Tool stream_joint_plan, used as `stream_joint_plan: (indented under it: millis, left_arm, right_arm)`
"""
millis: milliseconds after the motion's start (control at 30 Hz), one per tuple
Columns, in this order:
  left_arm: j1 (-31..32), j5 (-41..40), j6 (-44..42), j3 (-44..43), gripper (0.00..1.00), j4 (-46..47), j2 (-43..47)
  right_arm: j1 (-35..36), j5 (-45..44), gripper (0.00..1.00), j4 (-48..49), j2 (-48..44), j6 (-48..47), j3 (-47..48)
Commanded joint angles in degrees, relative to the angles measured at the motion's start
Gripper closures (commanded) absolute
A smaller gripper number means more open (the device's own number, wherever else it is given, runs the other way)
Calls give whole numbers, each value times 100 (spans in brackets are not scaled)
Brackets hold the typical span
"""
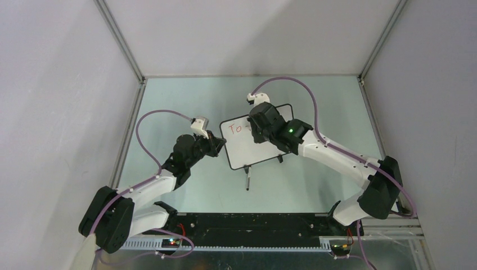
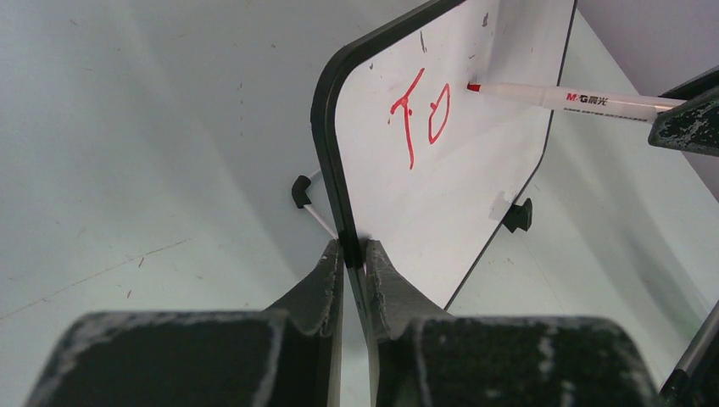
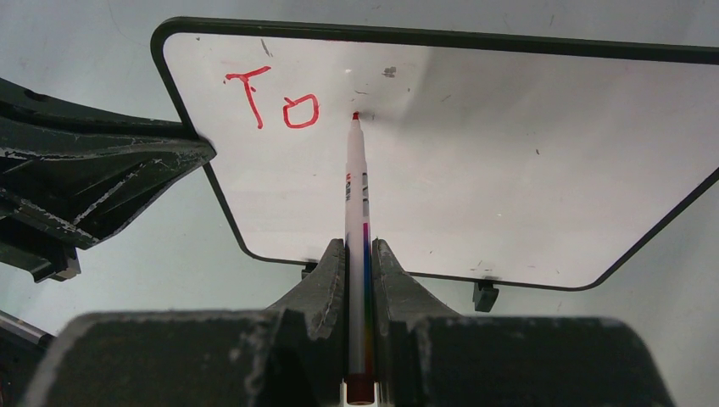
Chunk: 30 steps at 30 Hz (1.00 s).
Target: Write a sentence on the whiteboard
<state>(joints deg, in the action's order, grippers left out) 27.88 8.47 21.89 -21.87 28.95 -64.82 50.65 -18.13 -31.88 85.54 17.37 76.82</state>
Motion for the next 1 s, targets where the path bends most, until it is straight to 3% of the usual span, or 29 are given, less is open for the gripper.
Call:
stream_joint_plan:
  millis: [0,967]
  left_arm:
    - [33,-100,-216,-117,100,64,89]
    - [31,-105,-237,-99,100,63,117]
  right_arm:
    - [-29,-83,100,65,58,39,249]
    - [30,204,100,-44,108,-70,247]
